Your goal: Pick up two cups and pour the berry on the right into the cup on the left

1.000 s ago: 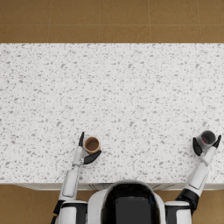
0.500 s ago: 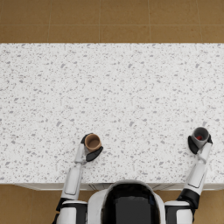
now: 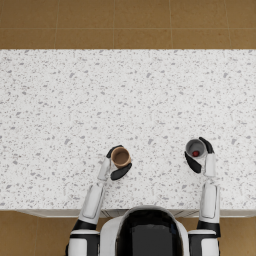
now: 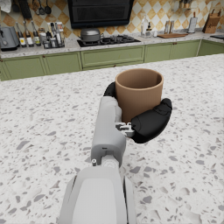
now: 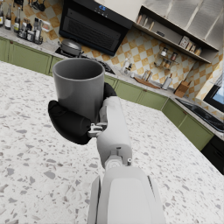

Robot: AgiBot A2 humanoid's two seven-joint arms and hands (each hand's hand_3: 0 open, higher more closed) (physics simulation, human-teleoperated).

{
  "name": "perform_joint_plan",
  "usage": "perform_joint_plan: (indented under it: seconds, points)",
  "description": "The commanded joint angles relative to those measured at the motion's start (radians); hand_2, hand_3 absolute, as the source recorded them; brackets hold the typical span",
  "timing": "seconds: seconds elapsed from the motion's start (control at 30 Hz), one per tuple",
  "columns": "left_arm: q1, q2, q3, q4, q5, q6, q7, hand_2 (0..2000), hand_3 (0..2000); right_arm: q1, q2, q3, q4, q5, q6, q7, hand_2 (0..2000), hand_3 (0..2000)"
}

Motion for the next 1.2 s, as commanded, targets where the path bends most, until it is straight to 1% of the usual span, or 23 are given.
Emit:
perform_joint_plan:
  seconds: [0.03,0.1,0.2,0.33,0.7,0.93,0.97,1.2]
  points:
    - [0.045,0.028,0.037,0.003,0.032,0.0,0.0,2000,1280,0.05,0.012,0.076,0.085,0.032,0.0,0.0,2000,1280]
    - [0.054,0.038,0.045,0.0,0.095,0.001,0.0,2000,1280,0.078,0.008,0.091,0.107,0.096,0.001,0.001,2000,1280]
    - [0.07,0.053,0.069,-0.001,0.181,0.001,0.001,2000,1280,0.121,0.012,0.142,0.153,0.192,0.001,0.003,2000,1280]
    - [0.072,0.061,0.087,0.0,0.223,0.001,0.0,2000,1280,0.153,-0.004,0.181,0.176,0.321,0.002,0.004,2000,1280]
    - [0.082,0.083,0.112,0.039,0.238,-0.003,0.0,2000,1280,0.222,-0.049,0.305,0.258,0.675,0.008,0.004,2000,1280]
    - [0.084,0.093,0.129,0.044,0.238,-0.004,0.0,2000,1280,0.235,-0.073,0.367,0.295,0.9,0.012,0.005,2000,1280]
    - [0.083,0.094,0.132,0.051,0.238,-0.004,0.0,2000,1280,0.236,-0.077,0.404,0.305,0.932,0.012,0.005,2000,1280]
    - [0.083,0.103,0.128,0.046,0.238,-0.005,0.0,2000,1280,0.232,-0.091,0.437,0.328,1.158,0.011,0.008,2000,1280]
